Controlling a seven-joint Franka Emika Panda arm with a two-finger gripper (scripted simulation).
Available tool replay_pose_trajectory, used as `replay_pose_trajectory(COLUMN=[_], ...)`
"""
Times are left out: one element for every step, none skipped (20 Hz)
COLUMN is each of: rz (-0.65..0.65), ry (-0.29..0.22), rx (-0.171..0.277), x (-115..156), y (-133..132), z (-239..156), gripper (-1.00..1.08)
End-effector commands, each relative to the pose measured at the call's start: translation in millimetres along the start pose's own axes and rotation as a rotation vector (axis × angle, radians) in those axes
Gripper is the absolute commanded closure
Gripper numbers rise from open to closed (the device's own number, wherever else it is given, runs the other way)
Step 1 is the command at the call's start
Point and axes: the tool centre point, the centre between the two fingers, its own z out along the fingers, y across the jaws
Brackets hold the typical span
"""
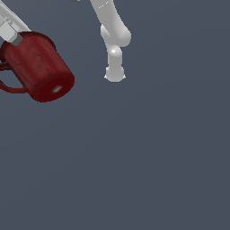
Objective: Pick up the object and move it to a goal position.
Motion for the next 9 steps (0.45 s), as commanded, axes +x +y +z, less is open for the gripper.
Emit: replay_pose_trajectory(rz=[-0.015, -0.018, -0.020, -0.022, -0.023, -0.024, -0.025, -0.025, -0.025], ry=[0.013, 0.016, 0.019, 0.021, 0.023, 0.024, 0.025, 0.025, 0.025], rx=[-0.010, -0.012, -0.013, -0.015, -0.016, -0.016, -0.017, -0.017, -0.017], x=[1.2, 1.1, 0.9, 0.8, 0.8, 0.7, 0.7, 0.6, 0.6], y=[5.3, 6.4, 7.3, 8.1, 8.7, 9.1, 9.4, 9.6, 9.6], z=[-6.9, -8.6, -9.9, -11.0, -11.7, -12.2, -12.4, -12.4, -12.4], gripper=[1.08, 1.08, 1.08, 1.08, 1.08, 1.08, 1.08, 1.08, 1.08])
